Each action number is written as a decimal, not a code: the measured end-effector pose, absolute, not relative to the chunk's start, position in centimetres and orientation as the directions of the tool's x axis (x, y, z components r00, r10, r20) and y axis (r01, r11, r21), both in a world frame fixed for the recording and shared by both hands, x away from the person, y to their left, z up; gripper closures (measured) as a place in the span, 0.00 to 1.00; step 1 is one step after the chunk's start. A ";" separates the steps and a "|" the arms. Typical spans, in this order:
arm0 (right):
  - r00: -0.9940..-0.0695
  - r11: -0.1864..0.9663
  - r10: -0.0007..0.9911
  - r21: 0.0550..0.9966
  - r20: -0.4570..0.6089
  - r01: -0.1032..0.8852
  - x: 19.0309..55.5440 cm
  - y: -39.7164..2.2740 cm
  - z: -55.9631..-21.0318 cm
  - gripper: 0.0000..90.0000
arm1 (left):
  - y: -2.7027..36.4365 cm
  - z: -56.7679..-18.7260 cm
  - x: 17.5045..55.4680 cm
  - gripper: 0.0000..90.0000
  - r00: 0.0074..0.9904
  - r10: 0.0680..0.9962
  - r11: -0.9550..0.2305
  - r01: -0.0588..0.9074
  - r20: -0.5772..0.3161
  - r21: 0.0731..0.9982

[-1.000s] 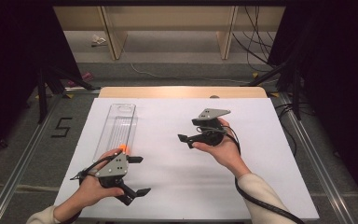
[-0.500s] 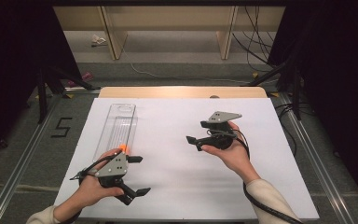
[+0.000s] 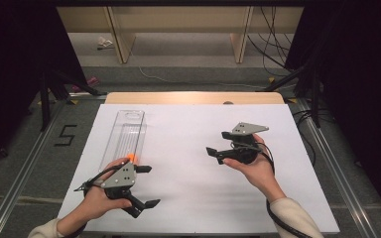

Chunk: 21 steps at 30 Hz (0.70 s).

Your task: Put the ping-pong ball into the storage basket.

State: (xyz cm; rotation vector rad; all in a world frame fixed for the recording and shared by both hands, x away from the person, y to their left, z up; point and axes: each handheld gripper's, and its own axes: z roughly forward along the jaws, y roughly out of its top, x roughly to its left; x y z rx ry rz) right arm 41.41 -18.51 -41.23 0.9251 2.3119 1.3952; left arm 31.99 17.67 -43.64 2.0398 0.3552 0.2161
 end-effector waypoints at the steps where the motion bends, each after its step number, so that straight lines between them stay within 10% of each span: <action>1: -0.752 0.325 0.654 0.868 0.081 0.376 41.3 -18.7 -41.2 0.18 | 17.7 -43.6 32.0 0.00 0.941 0.339 -0.446 0.158 0.003 0.881; 21: -0.730 0.321 0.678 0.862 0.080 0.393 39.2 -21.2 -41.8 0.18 | 17.7 -43.6 32.0 0.00 0.940 0.341 -0.443 0.158 0.003 0.883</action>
